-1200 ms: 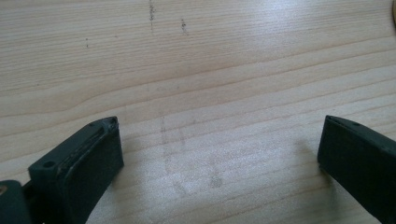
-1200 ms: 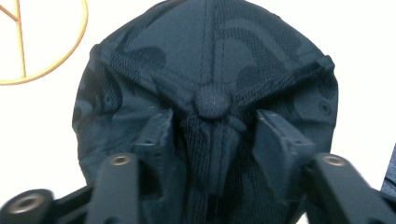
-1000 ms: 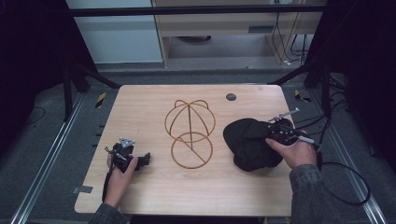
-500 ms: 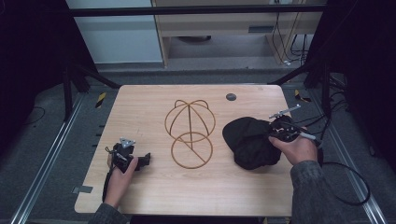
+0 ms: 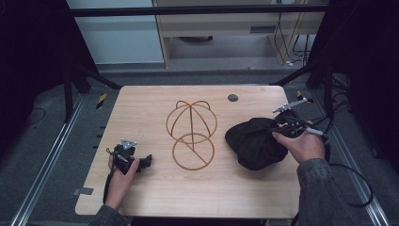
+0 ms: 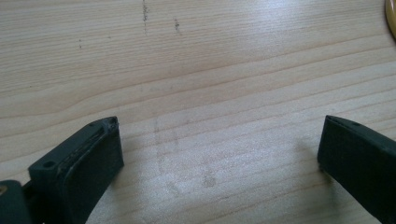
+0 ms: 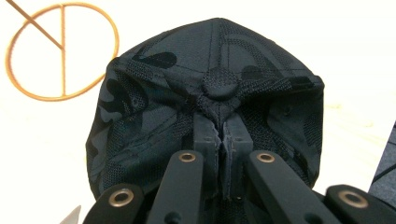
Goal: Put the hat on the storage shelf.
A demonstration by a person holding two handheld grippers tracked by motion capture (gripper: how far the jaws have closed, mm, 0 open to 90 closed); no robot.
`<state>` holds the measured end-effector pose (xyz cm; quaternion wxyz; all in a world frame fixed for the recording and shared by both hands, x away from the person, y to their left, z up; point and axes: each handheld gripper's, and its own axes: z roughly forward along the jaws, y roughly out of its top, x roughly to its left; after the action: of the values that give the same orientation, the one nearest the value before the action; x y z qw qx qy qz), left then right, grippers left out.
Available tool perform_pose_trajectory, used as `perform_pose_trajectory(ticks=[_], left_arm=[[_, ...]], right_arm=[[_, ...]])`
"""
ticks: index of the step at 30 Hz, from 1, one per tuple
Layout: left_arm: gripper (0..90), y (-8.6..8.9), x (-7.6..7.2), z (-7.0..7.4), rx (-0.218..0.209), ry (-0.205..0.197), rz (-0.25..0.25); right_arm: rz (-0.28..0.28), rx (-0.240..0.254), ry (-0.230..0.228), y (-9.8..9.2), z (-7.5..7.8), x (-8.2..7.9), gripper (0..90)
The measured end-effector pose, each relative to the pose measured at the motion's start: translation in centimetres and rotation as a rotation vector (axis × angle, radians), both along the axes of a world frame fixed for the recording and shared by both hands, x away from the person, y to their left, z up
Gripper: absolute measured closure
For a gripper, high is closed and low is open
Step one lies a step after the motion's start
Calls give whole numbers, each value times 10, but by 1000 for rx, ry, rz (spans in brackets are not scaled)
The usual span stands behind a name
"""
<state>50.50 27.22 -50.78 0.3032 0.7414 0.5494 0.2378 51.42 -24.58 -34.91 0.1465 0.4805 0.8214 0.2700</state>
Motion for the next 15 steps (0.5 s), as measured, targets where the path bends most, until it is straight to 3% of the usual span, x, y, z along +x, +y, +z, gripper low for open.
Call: perform_pose_trajectory(ticks=[15], left_arm=[[0, 0, 0, 0, -3, -3, 1]], right_arm=[[42, 40, -93, 6, 54, -17, 870]])
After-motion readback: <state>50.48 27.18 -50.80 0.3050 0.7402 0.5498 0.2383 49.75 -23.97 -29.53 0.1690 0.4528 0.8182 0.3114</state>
